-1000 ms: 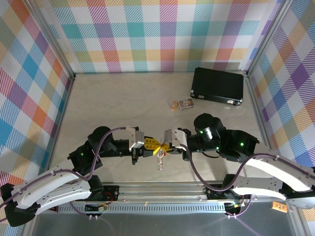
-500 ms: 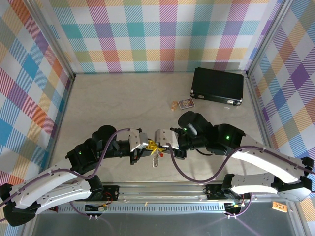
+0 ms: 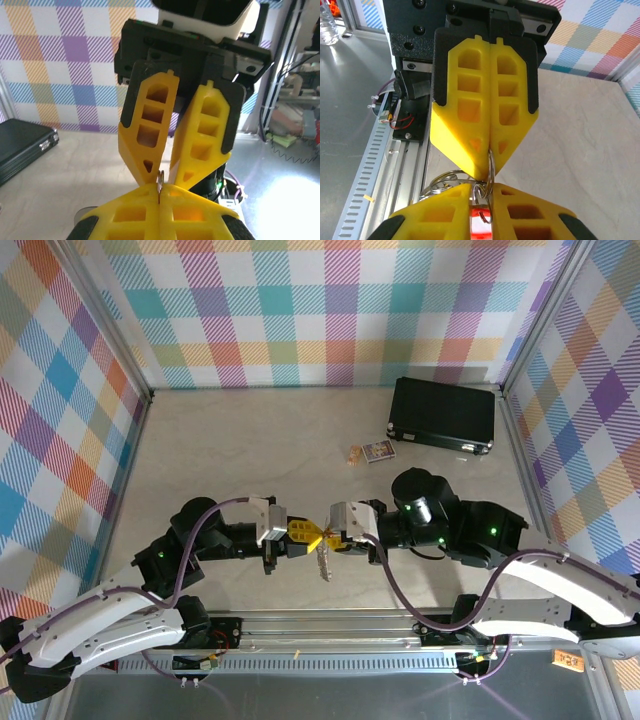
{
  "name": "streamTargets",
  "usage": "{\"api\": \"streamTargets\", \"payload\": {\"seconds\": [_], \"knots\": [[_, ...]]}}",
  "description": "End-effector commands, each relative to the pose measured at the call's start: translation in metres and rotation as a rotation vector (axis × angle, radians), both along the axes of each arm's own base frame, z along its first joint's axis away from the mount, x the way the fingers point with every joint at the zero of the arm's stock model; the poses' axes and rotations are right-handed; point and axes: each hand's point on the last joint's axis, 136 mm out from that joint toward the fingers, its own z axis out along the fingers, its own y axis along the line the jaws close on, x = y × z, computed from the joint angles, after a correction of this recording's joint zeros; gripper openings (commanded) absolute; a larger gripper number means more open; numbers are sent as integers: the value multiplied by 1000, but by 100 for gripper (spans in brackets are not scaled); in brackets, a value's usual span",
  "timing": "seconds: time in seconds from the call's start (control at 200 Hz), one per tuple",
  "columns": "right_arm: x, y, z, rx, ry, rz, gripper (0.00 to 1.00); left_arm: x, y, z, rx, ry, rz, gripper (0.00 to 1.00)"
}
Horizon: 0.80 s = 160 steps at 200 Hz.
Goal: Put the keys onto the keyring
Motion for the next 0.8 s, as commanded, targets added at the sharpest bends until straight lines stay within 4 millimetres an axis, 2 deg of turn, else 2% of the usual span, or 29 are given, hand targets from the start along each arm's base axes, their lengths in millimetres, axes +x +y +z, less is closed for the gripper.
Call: {"api": "streamTargets", "payload": {"seconds": [0.0,0.24,0.345,0.44,0.51,0.575,0.655,0.695,0.795], "knots": [[-12,2,3,36,14,51,14,-10,2,30,-146,-26,-49,0],[-10,3,2,24,5,51,0,-12,1,26,-178,-17,-65,0],[-6,2,-1,-3,-7,34,0,-4,1,20,-135,-25,-20,0],[1,2,-10,-62,-23,11,0,11,3,1,-25,-44,75,0],[8,4,-21,-114,-32,-10,0,27,6,-20,65,-61,163,9],[13,7,-30,-150,-32,-28,0,37,6,-35,121,-66,210,12],[15,13,-37,-183,-17,-23,0,42,1,-45,167,-56,210,11],[15,14,-40,-194,-12,-20,0,41,-2,-45,174,-51,197,0],[14,17,-42,-197,-4,-12,0,37,-6,-42,154,-48,165,0]]}}
